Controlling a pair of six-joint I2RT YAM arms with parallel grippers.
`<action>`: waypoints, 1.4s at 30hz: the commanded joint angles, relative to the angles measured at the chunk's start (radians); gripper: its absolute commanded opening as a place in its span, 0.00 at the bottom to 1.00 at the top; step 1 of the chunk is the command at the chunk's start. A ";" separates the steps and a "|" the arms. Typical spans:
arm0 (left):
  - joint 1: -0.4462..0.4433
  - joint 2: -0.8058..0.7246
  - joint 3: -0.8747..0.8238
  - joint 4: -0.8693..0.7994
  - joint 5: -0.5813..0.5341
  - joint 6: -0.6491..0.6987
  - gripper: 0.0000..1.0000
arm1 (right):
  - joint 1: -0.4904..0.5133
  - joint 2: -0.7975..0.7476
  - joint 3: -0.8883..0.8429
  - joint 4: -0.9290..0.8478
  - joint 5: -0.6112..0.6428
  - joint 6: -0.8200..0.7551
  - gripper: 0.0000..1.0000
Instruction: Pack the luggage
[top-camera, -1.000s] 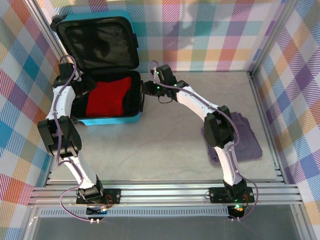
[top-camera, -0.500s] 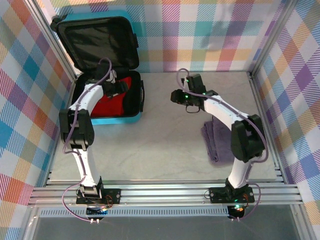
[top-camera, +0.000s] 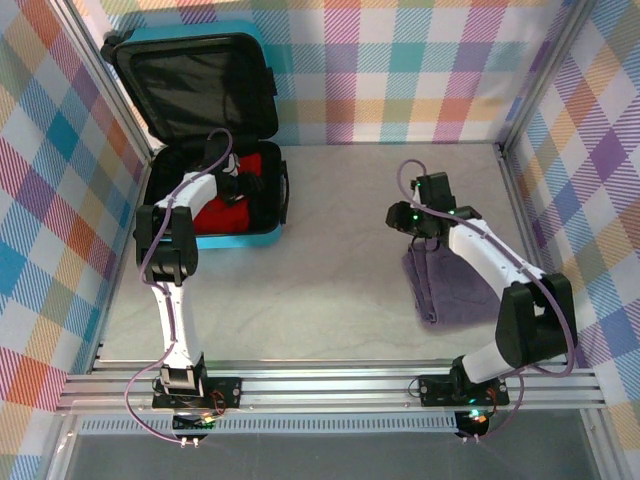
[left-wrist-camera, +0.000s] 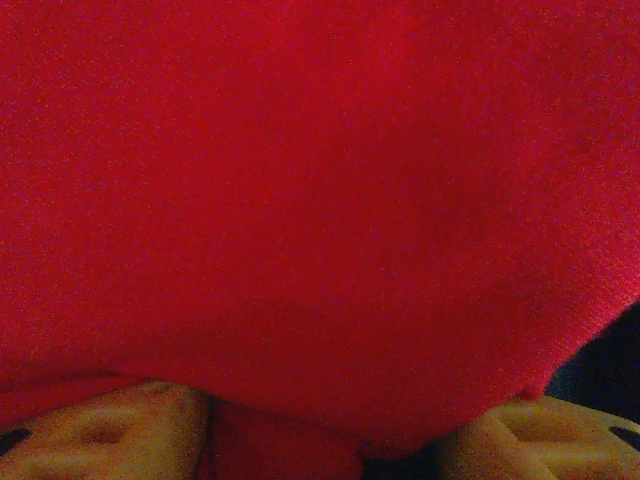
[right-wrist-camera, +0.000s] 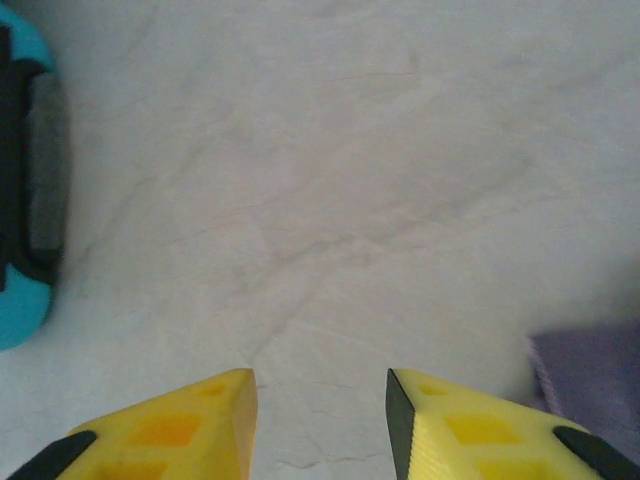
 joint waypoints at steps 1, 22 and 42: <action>-0.013 -0.006 0.006 0.017 0.021 -0.011 0.58 | -0.053 -0.033 -0.029 -0.075 0.047 0.025 0.46; -0.057 -0.428 -0.048 -0.088 -0.041 0.016 0.67 | -0.163 -0.082 -0.276 -0.120 0.040 0.187 0.86; -0.410 -0.515 -0.322 -0.059 -0.109 -0.037 0.67 | 0.069 0.326 -0.035 0.314 -0.346 0.395 0.85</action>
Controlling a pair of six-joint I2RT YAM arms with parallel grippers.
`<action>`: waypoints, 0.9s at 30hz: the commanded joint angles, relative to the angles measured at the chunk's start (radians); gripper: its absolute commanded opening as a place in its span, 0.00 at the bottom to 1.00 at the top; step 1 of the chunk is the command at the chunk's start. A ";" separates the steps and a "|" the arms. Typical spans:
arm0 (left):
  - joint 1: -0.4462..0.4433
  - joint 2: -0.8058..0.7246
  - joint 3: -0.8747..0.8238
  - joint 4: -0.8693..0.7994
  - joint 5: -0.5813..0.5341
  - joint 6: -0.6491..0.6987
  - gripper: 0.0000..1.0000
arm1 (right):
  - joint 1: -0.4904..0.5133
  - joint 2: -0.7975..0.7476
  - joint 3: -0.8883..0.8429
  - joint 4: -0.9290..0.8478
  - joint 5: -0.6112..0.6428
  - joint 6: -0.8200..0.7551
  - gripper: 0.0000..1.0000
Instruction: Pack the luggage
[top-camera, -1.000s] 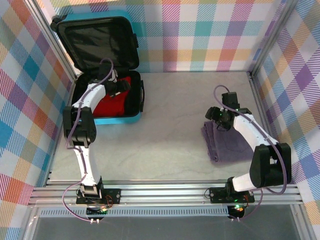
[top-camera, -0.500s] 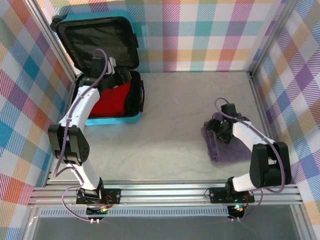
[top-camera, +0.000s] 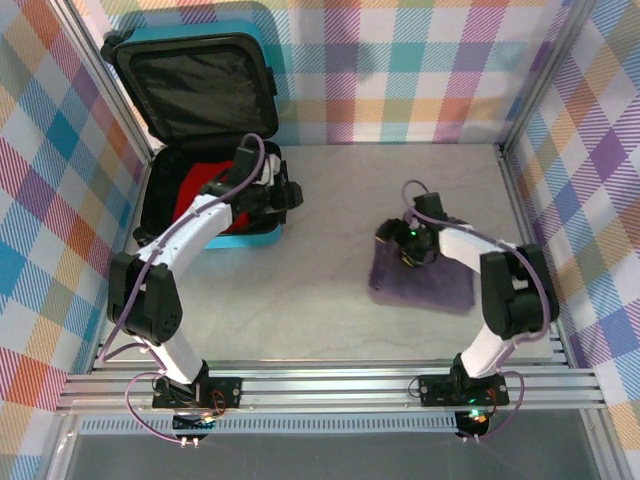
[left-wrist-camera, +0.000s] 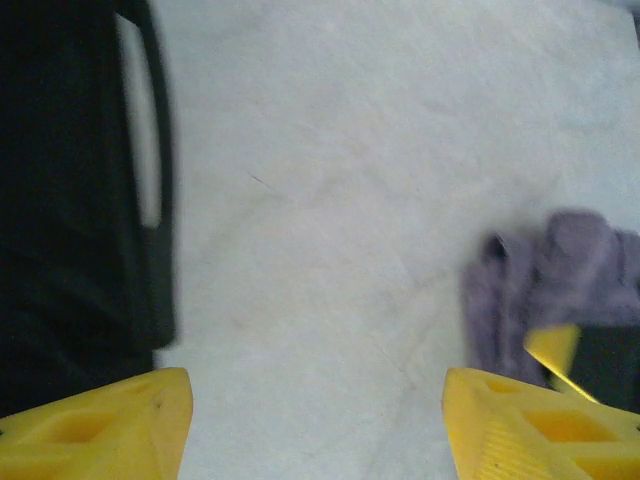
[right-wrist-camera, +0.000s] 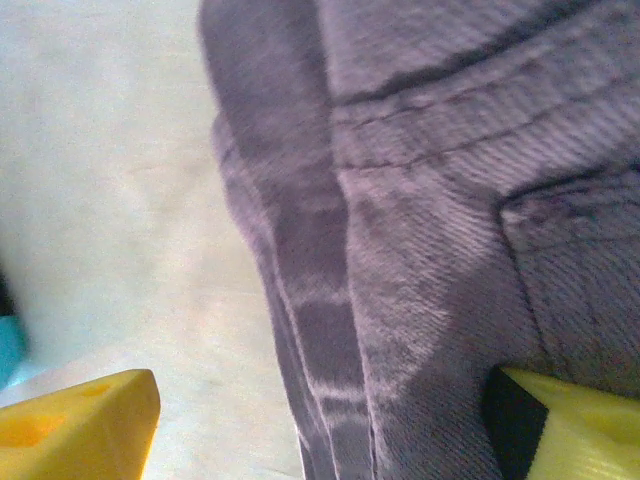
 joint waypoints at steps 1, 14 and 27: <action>-0.082 0.019 -0.011 -0.014 -0.045 -0.023 0.67 | 0.071 0.122 0.109 0.115 -0.136 0.066 0.84; -0.158 0.255 0.040 -0.002 -0.045 -0.073 0.66 | 0.028 -0.026 0.247 -0.121 -0.046 -0.147 0.85; -0.162 0.372 0.082 0.041 0.077 -0.063 0.67 | -0.139 -0.152 0.065 -0.328 0.128 -0.305 0.86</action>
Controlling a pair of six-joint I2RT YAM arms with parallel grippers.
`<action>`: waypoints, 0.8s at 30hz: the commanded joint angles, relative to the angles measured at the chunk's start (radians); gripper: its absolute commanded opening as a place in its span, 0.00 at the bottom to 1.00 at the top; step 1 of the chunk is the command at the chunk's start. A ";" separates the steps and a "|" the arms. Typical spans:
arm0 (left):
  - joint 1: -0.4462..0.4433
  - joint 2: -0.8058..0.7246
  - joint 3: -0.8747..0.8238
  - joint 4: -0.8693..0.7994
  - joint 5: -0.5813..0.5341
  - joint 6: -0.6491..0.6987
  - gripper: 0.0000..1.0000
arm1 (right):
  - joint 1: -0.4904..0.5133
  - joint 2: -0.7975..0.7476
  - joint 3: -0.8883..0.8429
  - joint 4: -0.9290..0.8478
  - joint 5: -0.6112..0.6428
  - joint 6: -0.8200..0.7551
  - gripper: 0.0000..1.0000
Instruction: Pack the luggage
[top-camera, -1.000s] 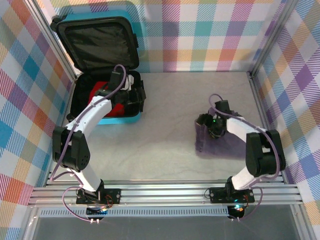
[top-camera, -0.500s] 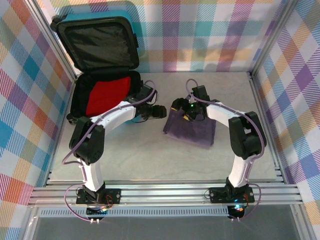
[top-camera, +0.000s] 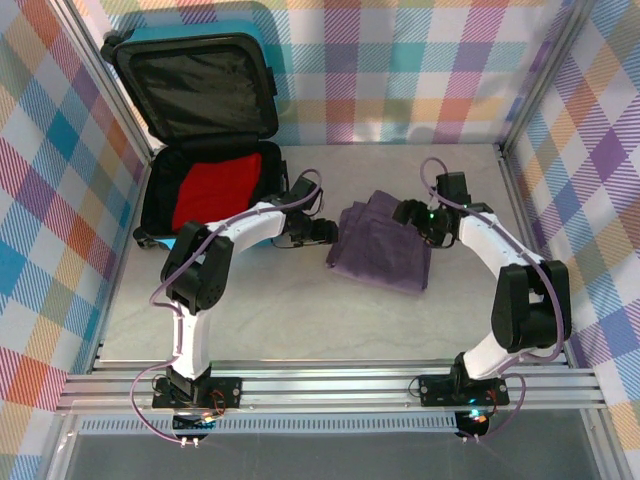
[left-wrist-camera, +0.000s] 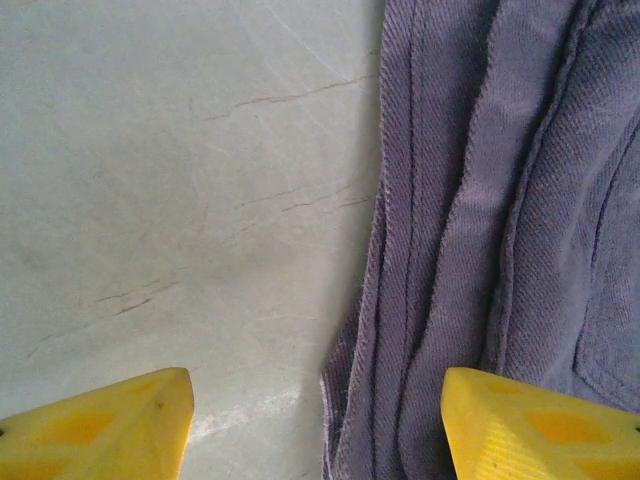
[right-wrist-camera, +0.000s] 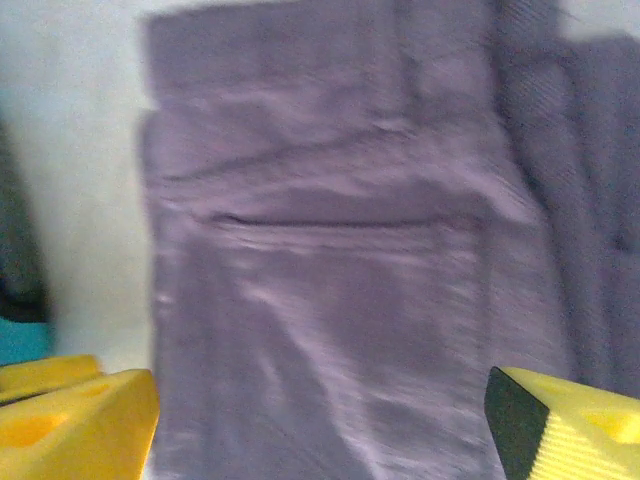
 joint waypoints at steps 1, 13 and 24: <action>-0.012 0.027 0.029 0.027 0.055 -0.004 0.67 | -0.013 -0.006 -0.041 -0.064 0.038 -0.053 0.86; -0.013 0.098 0.071 0.047 0.127 0.009 0.68 | -0.024 0.028 -0.107 -0.057 0.100 -0.043 0.85; -0.013 0.149 0.129 0.042 0.179 0.020 0.68 | -0.040 0.073 -0.093 -0.057 0.109 -0.050 0.86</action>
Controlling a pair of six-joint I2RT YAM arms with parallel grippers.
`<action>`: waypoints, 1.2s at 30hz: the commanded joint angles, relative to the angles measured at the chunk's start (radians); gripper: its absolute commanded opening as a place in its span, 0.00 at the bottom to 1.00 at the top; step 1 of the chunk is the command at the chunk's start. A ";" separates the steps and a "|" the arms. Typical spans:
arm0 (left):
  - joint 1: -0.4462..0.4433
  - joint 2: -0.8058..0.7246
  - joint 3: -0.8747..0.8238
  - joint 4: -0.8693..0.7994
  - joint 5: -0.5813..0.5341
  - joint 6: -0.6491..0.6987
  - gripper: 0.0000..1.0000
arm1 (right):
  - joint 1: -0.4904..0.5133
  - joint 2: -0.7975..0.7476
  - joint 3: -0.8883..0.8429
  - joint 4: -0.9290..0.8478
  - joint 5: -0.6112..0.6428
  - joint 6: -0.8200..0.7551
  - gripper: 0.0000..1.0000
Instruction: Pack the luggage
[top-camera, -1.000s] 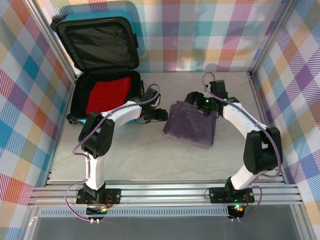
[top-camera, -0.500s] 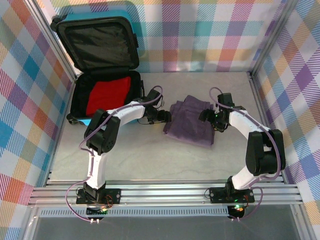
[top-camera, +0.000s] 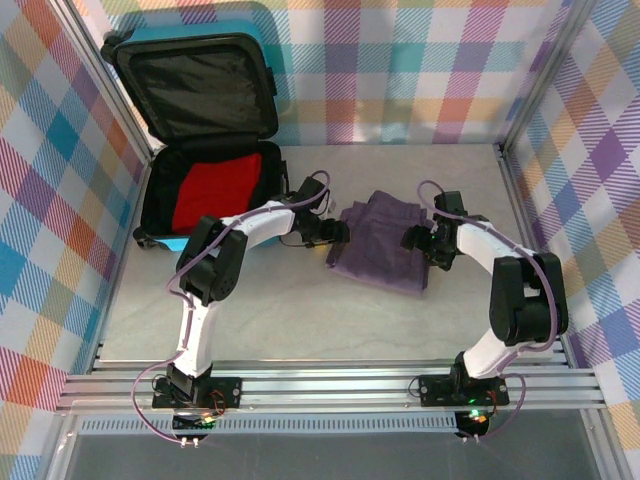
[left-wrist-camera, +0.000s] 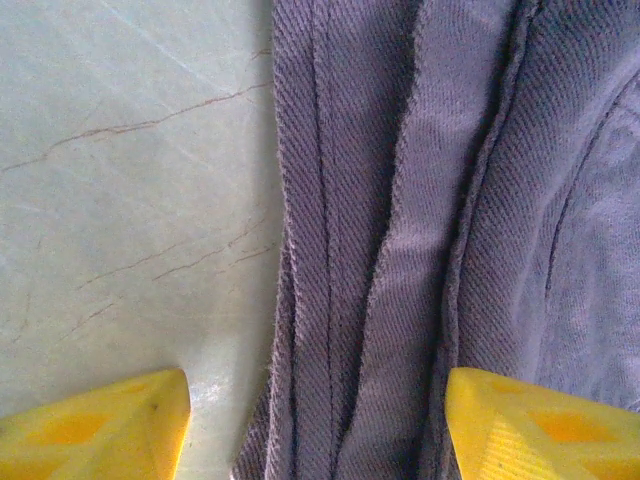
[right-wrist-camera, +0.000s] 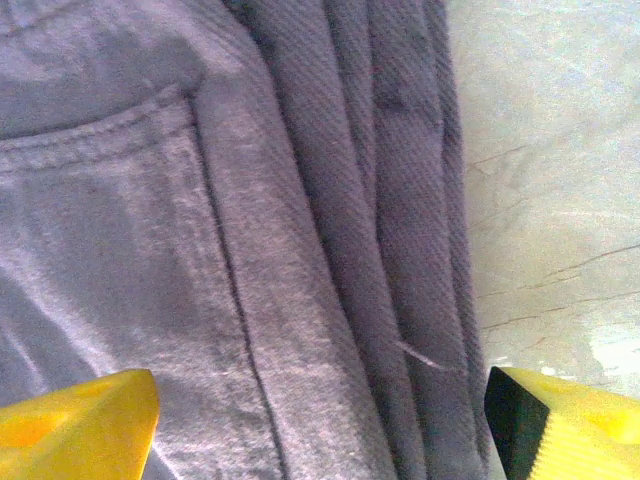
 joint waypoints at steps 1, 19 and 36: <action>-0.007 0.033 0.040 0.003 0.044 0.019 0.68 | -0.012 0.026 0.006 -0.009 0.006 -0.017 0.86; -0.021 0.137 0.209 -0.078 0.122 0.065 0.69 | 0.002 0.152 0.083 0.085 -0.123 -0.044 0.84; -0.066 0.192 0.293 -0.152 0.081 0.090 0.48 | 0.082 0.247 0.127 0.142 -0.209 -0.047 0.72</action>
